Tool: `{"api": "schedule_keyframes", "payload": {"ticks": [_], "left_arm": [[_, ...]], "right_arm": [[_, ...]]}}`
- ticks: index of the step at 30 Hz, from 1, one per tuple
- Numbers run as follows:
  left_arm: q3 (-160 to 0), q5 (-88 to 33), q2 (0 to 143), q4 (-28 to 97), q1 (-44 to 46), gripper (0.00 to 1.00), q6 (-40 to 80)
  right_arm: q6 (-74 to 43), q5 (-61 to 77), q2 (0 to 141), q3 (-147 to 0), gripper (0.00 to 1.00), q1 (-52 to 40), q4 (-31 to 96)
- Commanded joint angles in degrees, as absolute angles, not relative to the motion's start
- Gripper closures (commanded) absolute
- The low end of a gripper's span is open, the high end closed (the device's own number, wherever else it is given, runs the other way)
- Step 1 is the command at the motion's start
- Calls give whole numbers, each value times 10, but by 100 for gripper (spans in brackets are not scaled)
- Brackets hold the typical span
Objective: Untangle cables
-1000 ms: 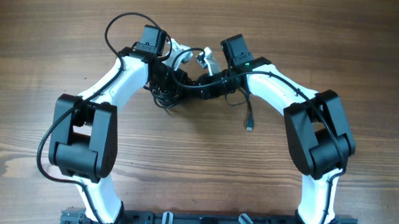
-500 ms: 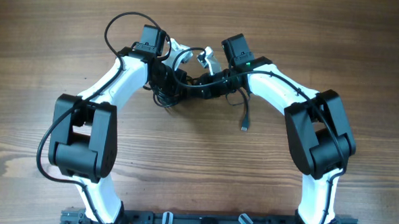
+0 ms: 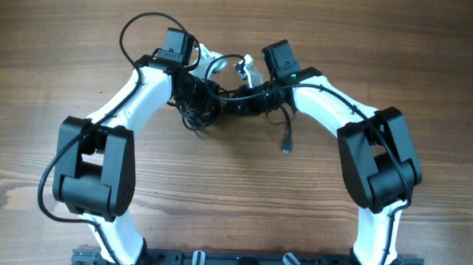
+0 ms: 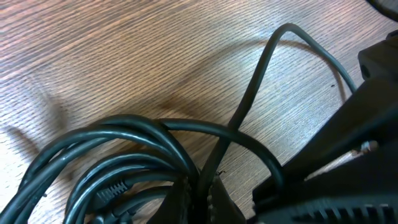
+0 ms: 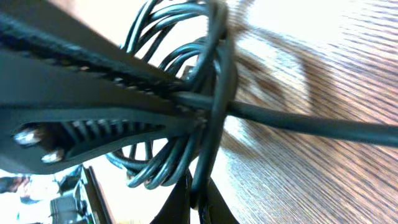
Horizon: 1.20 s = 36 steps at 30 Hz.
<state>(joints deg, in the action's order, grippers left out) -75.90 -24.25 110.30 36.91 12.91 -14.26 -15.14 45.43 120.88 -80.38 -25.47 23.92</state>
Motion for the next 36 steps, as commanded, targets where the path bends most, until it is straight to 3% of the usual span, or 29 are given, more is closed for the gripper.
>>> {"api": "schedule_keyframes", "payload": {"ticks": [1, 7, 16, 24, 27, 33, 36], "left_arm": [[-752, -287, 1065, 380, 107, 96, -141], [-752, -360, 1056, 388, 64, 96, -142], [-752, -509, 1056, 396, -13, 96, -142], [-751, -516, 1057, 399, -29, 96, -142], [-751, -504, 1057, 399, -29, 90, -142], [-750, -503, 1058, 399, -21, 61, -142], [-750, -503, 1058, 399, -15, 60, -142]], "right_arm": [[-218, 371, 1191, -803, 96, -255, 236], [-290, 295, 1191, -803, 96, -255, 237], [-303, 253, 1191, -802, 96, -255, 252], [-301, 279, 1191, -802, 96, -255, 242], [-301, 280, 1191, -802, 96, -255, 237], [-300, 320, 1191, -802, 96, -255, 207], [-300, 350, 1191, -802, 96, -255, 202]]}}
